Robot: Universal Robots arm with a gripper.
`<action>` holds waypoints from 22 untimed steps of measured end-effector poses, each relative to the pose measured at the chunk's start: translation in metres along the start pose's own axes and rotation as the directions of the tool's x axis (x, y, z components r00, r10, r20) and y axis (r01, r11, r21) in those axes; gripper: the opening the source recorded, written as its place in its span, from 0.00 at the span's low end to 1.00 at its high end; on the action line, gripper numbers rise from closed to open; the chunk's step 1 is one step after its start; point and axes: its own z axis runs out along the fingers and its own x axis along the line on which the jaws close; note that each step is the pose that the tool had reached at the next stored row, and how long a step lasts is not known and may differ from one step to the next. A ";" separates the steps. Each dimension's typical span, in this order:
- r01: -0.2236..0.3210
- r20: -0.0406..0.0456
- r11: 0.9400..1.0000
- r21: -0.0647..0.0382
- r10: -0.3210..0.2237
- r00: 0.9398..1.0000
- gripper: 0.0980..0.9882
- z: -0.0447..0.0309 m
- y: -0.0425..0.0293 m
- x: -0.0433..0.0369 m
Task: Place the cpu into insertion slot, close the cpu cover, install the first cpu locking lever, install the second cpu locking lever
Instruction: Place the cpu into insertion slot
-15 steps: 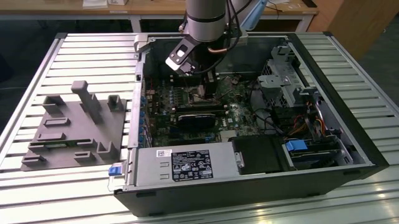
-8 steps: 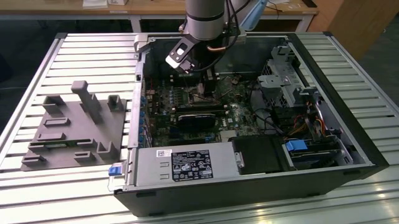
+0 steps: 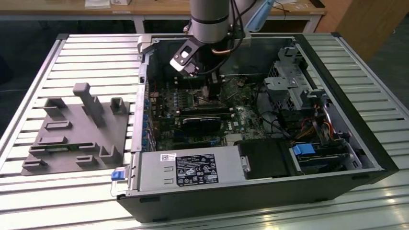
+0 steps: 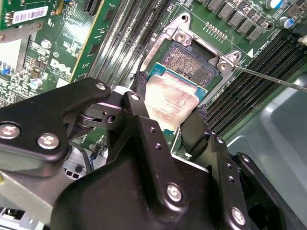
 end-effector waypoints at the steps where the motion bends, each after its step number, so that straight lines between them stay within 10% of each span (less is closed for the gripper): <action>1: -0.001 0.000 1.000 0.000 0.001 1.000 0.49 0.0007 0.0000 0.0001; 22: -0.012 0.001 1.000 0.000 0.012 1.000 0.49 0.0112 -0.0023 0.0039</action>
